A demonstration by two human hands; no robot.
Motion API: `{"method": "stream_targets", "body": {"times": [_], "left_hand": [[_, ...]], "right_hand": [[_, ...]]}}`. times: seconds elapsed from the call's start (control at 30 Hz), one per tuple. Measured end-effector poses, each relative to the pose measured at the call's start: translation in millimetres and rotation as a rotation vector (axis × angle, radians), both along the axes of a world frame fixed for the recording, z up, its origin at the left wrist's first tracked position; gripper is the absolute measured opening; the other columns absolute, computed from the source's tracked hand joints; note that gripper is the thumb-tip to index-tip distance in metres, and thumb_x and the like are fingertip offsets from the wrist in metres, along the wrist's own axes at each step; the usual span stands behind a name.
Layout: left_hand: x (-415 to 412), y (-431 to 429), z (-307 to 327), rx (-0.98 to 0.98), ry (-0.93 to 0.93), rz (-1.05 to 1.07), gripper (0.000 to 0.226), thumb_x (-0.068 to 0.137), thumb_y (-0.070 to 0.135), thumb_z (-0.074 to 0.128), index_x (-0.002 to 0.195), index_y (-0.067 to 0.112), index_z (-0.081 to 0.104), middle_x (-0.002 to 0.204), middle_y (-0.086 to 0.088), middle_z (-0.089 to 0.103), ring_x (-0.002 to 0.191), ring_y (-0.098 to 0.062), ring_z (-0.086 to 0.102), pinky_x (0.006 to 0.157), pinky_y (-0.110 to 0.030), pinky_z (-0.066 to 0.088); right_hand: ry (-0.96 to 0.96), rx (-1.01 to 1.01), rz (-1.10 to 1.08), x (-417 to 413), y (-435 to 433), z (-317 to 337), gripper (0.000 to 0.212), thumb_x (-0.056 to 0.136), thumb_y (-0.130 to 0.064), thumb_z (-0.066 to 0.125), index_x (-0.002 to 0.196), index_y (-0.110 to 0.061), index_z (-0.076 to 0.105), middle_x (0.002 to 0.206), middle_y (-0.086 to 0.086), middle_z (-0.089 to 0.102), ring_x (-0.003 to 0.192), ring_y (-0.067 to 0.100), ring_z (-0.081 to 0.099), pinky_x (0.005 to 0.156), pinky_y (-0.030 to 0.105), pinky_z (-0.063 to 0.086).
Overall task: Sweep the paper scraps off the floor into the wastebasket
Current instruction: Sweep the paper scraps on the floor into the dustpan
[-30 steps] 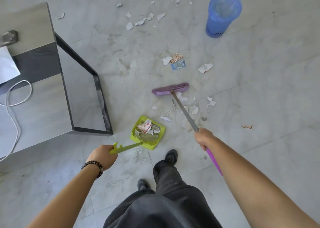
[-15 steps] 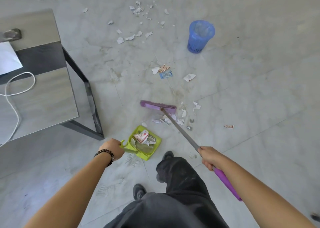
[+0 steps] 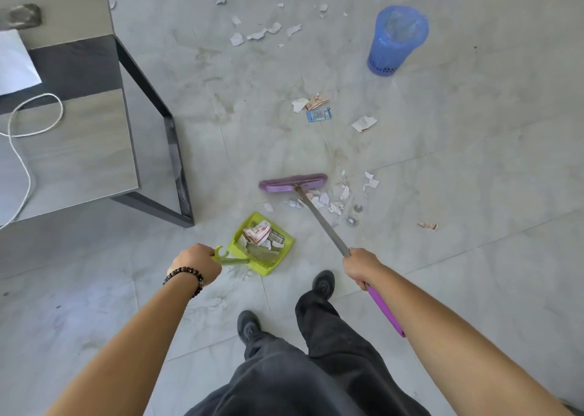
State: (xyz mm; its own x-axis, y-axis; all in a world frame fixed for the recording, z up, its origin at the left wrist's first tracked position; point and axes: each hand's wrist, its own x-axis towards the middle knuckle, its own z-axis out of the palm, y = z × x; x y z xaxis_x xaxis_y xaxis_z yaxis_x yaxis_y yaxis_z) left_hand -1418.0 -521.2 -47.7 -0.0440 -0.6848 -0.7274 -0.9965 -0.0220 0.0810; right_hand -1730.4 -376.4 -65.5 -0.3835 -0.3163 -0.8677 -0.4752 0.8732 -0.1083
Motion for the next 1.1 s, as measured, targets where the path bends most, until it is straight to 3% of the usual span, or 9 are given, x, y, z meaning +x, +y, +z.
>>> {"method": "stream_targets", "body": {"times": [0.13, 0.27, 0.4, 0.5, 0.63, 0.73, 0.9, 1.03, 1.1], "left_hand": [[-9.5, -4.0, -0.6, -0.007, -0.028, -0.003, 0.020, 0.080, 0.016, 0.054, 0.092, 0.023, 0.069, 0.076, -0.001, 0.066, 0.069, -0.021, 0.064, 0.052, -0.024, 0.048], [-9.8, -8.0, 4.2, -0.013, -0.041, -0.021, 0.021, 0.081, 0.017, 0.055, 0.097, 0.023, 0.067, 0.081, 0.000, 0.065, 0.074, -0.021, 0.065, 0.061, -0.028, 0.055], [-6.2, -8.8, 5.7, 0.034, -0.013, -0.043, 0.023, 0.083, 0.017, 0.057, 0.102, 0.019, 0.070, 0.080, -0.004, 0.066, 0.068, -0.022, 0.062, 0.057, -0.026, 0.050], [-7.1, -2.6, 7.0, 0.061, 0.016, -0.076, 0.019, 0.084, 0.014, 0.054, 0.096, 0.018, 0.069, 0.070, -0.003, 0.059, 0.057, -0.021, 0.054, 0.047, -0.021, 0.040], [-13.6, 11.1, 1.0, 0.043, -0.010, -0.171, 0.022, 0.082, 0.015, 0.052, 0.095, 0.023, 0.069, 0.076, -0.001, 0.065, 0.072, -0.022, 0.066, 0.053, -0.023, 0.047], [-23.4, 20.3, -4.9, 0.033, 0.000, -0.172, 0.028, 0.082, 0.013, 0.051, 0.103, 0.024, 0.067, 0.076, 0.001, 0.063, 0.066, -0.018, 0.062, 0.049, -0.022, 0.044], [-20.3, 22.7, -11.3, -0.005, -0.039, -0.127, 0.040, 0.078, 0.018, 0.050, 0.112, 0.027, 0.067, 0.076, 0.004, 0.059, 0.067, -0.020, 0.060, 0.051, -0.021, 0.043], [-20.4, 11.9, -9.1, -0.004, -0.046, -0.131, 0.038, 0.076, 0.020, 0.050, 0.108, 0.031, 0.067, 0.077, 0.004, 0.061, 0.071, -0.021, 0.062, 0.053, -0.022, 0.045], [-23.4, 5.2, -9.9, -0.002, -0.044, -0.138, 0.035, 0.075, 0.022, 0.050, 0.104, 0.031, 0.068, 0.079, 0.003, 0.063, 0.074, -0.021, 0.063, 0.055, -0.023, 0.047]], "right_hand": [[0.105, 0.023, 0.109, -20.8, 56.4, 11.6, 0.035, 0.098, -0.027, 0.036, 0.127, -0.020, 0.052, 0.107, 0.008, 0.062, 0.084, 0.026, 0.060, 0.065, 0.030, 0.051], [-0.013, 0.038, -0.059, -52.1, 86.1, 29.2, 0.028, 0.094, -0.021, 0.036, 0.110, -0.017, 0.059, 0.074, 0.005, 0.050, 0.050, 0.018, 0.042, 0.043, 0.020, 0.028], [-0.088, 0.044, -0.266, -69.9, 107.1, 47.1, 0.025, 0.092, -0.019, 0.039, 0.102, -0.010, 0.060, 0.053, 0.003, 0.033, 0.034, 0.014, 0.024, 0.041, 0.018, 0.018], [-0.107, -0.002, -0.339, -65.8, 108.3, 54.0, 0.023, 0.096, -0.023, 0.038, 0.098, -0.016, 0.060, 0.054, 0.003, 0.034, 0.035, 0.014, 0.023, 0.041, 0.019, 0.019], [-0.115, -0.062, -0.416, -62.1, 79.5, 43.0, 0.028, 0.097, -0.018, 0.034, 0.107, -0.016, 0.060, 0.058, 0.007, 0.038, 0.036, 0.015, 0.026, 0.039, 0.018, 0.020], [-0.120, -0.085, -0.418, -48.9, 47.4, 27.3, 0.029, 0.094, -0.011, 0.033, 0.108, -0.012, 0.057, 0.056, 0.009, 0.045, 0.034, 0.017, 0.033, 0.037, 0.020, 0.028], [-0.290, -0.015, -0.399, -4.1, 26.3, 32.5, 0.047, 0.069, 0.011, 0.040, 0.110, -0.001, 0.061, 0.061, 0.013, 0.047, 0.044, 0.021, 0.042, 0.045, 0.023, 0.038], [-0.441, 0.040, -0.468, 26.9, 44.7, 57.4, 0.016, 0.085, 0.002, 0.045, 0.083, -0.003, 0.060, 0.045, 0.005, 0.044, 0.034, 0.013, 0.039, 0.039, 0.018, 0.035], [-0.556, 0.116, -0.571, 25.2, 52.8, 64.9, 0.024, 0.092, -0.004, 0.046, 0.069, -0.007, 0.052, 0.039, -0.001, 0.039, 0.030, 0.008, 0.036, 0.032, 0.016, 0.032]]}}
